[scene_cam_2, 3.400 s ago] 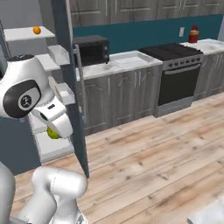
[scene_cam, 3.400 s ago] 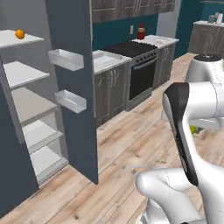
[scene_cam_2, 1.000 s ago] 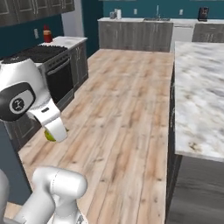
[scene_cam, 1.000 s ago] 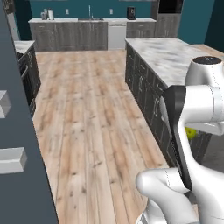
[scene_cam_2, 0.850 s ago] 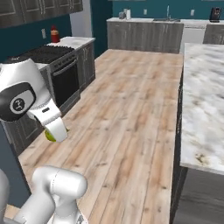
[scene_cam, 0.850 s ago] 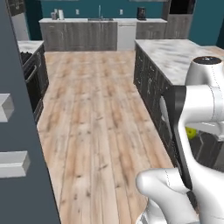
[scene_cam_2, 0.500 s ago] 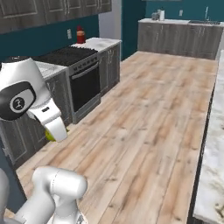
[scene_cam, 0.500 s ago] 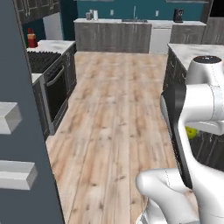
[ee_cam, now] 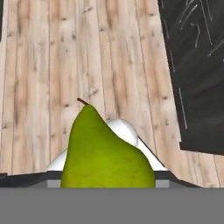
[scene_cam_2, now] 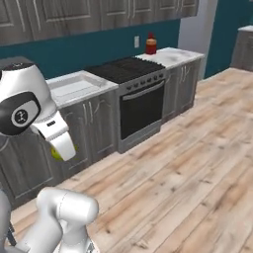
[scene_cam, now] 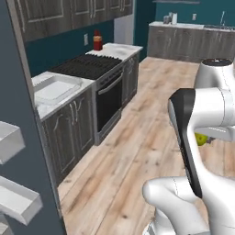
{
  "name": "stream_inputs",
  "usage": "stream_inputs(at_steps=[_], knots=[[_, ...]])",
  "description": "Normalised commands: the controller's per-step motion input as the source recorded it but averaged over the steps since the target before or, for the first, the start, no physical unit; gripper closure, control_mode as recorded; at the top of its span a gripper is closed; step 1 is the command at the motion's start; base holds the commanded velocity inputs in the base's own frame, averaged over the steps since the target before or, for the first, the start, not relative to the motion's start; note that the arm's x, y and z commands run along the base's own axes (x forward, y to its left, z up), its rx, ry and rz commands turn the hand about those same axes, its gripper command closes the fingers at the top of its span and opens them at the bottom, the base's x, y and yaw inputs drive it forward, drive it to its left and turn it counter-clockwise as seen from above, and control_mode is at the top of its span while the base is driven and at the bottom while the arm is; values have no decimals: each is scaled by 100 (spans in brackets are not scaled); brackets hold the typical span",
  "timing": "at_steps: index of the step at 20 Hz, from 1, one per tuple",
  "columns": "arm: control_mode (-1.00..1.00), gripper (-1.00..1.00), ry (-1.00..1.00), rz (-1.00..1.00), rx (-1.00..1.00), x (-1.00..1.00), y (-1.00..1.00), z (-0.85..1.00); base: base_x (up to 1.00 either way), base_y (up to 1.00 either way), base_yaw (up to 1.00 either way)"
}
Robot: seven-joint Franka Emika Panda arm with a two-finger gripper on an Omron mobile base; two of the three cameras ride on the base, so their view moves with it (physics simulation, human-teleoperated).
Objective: Pick the orange and pear from the fridge and place them inside the tupperware on the counter.
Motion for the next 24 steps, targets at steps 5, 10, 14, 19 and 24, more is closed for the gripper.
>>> stream_inputs(at_steps=[5,10,14,19,24], knots=[[100,100,0,0,0,0,0,0,100,-17,56],[100,100,0,0,0,0,0,0,100,-36,39],[100,100,0,0,0,0,0,0,100,-38,31],[100,100,0,0,0,0,0,0,100,-28,46],[100,100,0,0,0,0,0,0,100,-9,63]])
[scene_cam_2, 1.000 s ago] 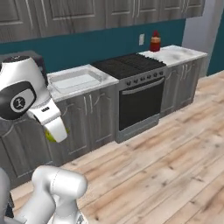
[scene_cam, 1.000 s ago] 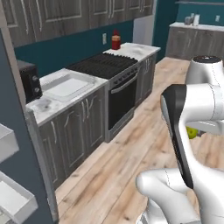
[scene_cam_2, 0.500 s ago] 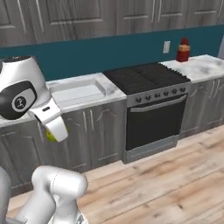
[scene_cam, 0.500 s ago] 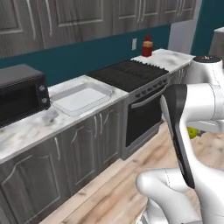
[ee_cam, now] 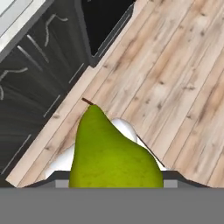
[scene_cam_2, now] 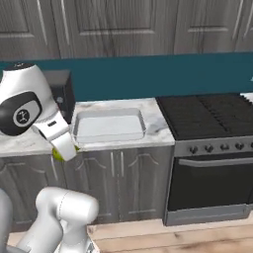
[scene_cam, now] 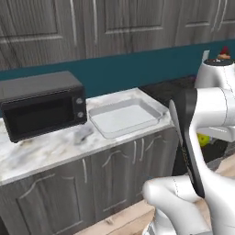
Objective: Pick the orange and pear from the fridge and place them inside the tupperware on the counter.
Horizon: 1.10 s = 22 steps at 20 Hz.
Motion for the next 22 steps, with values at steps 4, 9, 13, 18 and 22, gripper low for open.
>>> stream_inputs(at_steps=[4,9,13,18,22], knots=[[100,100,0,0,0,0,0,0,98,-14,55],[100,100,0,0,0,0,0,0,85,-29,27],[100,100,0,0,0,0,0,0,59,-23,1],[100,100,0,0,0,0,0,0,37,-14,1],[-100,100,18,19,1,42,-17,-29,8,-3,2]])
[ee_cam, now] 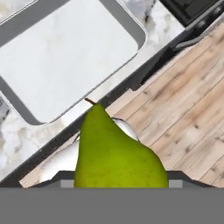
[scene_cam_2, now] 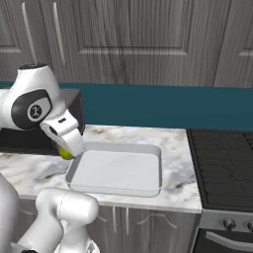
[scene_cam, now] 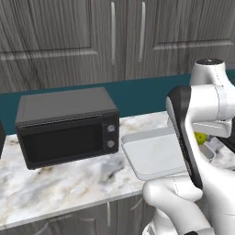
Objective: Pick the orange and pear from the fridge and place them inside the tupperware on the counter.
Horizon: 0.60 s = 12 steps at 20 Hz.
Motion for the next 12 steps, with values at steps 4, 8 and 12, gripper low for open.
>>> stream_inputs(at_steps=[4,8,12], knots=[[-100,100,20,67,1,62,-30,-53,0,0,0],[-100,100,1,64,0,49,-18,-57,0,0,0],[-100,100,0,42,0,33,-11,-67,0,0,0]])
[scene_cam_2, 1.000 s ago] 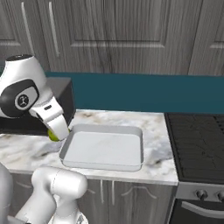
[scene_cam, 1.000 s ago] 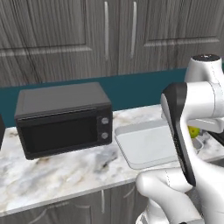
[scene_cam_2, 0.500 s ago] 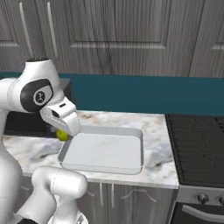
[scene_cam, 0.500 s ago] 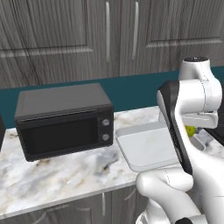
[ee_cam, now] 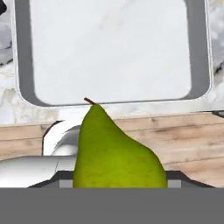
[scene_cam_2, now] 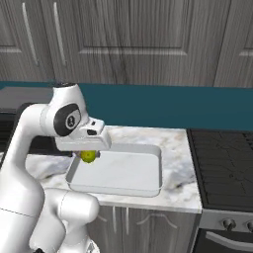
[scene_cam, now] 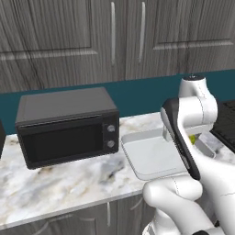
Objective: Pick the orange and pear from the fridge and place them inside the tupperware on the counter.
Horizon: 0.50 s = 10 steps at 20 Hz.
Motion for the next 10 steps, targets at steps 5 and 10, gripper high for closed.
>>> stream_inputs(at_steps=[5,10], knots=[[-100,100,0,36,0,42,-9,-66,0,0,0],[-100,100,0,33,0,68,-13,-51,0,0,0]])
